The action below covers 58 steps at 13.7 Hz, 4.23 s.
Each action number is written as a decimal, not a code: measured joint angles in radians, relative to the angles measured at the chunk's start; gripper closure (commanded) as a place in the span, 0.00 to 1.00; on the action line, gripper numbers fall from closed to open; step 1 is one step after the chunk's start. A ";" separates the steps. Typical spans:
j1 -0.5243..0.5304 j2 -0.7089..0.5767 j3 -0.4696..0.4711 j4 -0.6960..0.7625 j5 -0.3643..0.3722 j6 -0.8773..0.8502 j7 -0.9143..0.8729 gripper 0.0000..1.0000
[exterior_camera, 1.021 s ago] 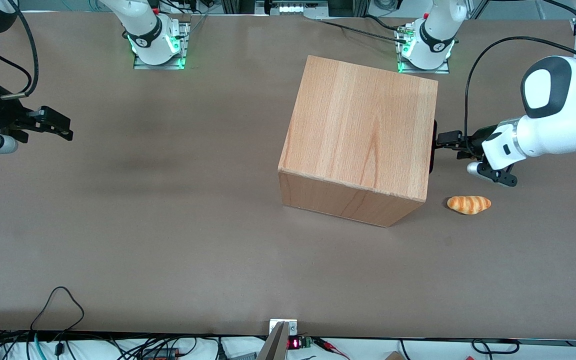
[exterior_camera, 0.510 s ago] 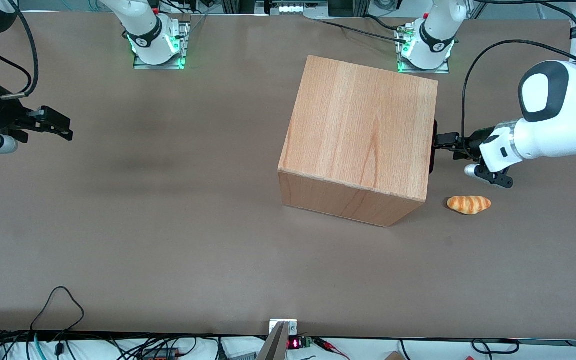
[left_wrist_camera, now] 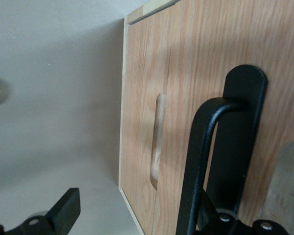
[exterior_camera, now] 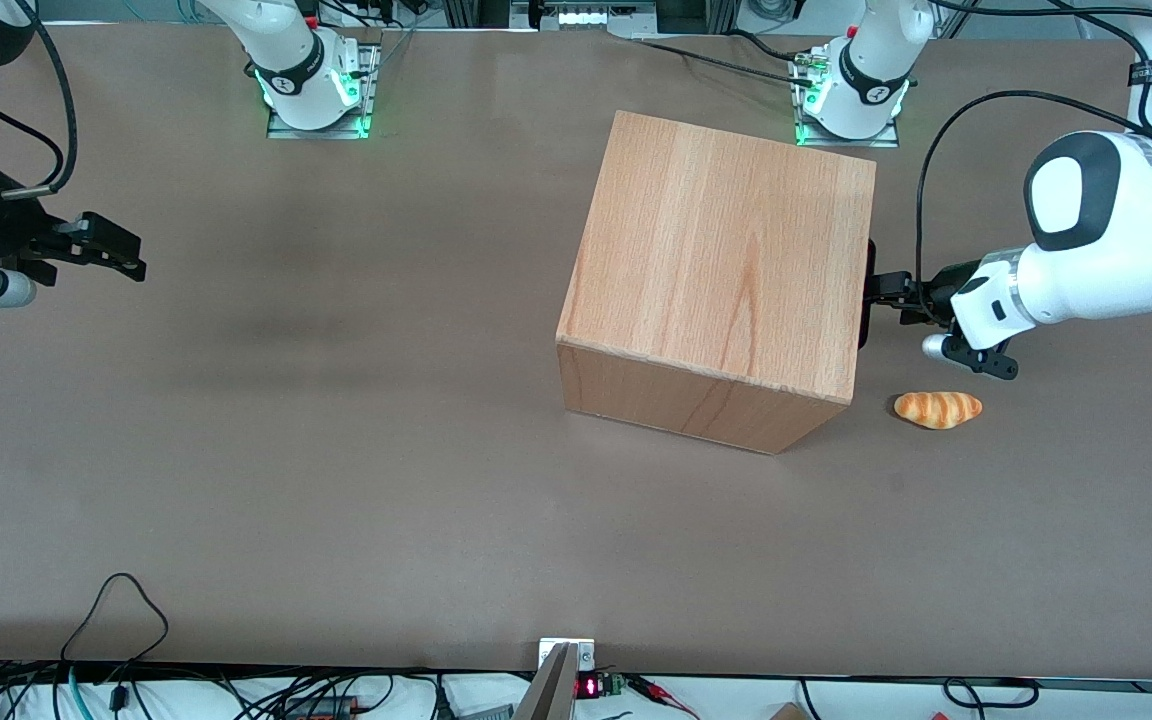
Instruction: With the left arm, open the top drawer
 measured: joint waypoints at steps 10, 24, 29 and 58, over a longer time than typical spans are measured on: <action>0.000 0.012 0.002 -0.006 -0.001 0.033 0.000 0.00; 0.108 0.015 0.023 -0.008 0.036 0.060 0.003 0.00; 0.162 0.015 0.035 0.001 0.058 0.065 0.013 0.00; 0.256 0.008 0.132 0.030 0.206 0.146 0.058 0.00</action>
